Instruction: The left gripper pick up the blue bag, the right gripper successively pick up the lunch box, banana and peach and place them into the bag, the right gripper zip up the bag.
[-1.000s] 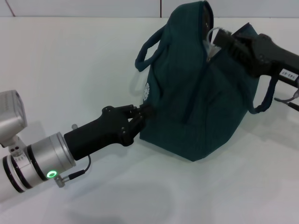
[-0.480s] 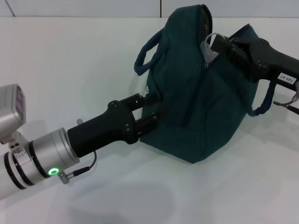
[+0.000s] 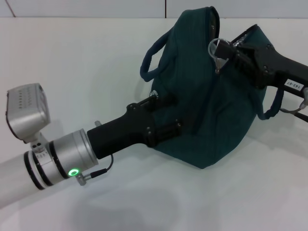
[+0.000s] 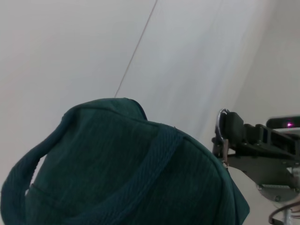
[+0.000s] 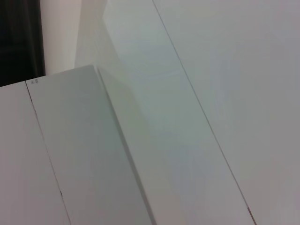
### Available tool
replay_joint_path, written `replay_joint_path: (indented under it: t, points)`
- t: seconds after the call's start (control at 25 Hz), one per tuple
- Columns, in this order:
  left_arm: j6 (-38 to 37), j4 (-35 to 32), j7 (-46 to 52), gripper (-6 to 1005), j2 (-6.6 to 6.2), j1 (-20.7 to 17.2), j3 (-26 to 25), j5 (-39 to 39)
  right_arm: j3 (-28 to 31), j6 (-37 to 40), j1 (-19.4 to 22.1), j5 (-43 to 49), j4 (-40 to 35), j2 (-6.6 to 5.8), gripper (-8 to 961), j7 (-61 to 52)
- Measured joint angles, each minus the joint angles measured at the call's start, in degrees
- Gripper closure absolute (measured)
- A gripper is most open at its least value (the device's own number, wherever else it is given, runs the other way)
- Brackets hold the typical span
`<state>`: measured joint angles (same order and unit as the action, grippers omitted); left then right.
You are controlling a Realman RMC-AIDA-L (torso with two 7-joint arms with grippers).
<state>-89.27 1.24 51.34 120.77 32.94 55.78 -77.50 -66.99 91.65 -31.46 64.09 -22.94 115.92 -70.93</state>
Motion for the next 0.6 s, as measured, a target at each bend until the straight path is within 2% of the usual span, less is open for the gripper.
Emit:
replay_joint_path:
  t: [0.08,0.28,0.6]
  points:
    - [0.6,1.0,-0.6,209,0.01,0.5,-0.2,1.1,-0.2,0.1,0.0,0.0,0.0,0.00,946,0.0]
    - [1.2,1.2,-0.8,227,-0.01,0.5,-0.2,3.6,-0.5,0.6,0.2,0.0,0.0,0.01,946,0.0]
    - [1.8,1.3,-1.7,339,0.00,0.3,-0.2,6.8,-0.5,1.2,0.3,0.0,0.0,0.01,946,0.0]
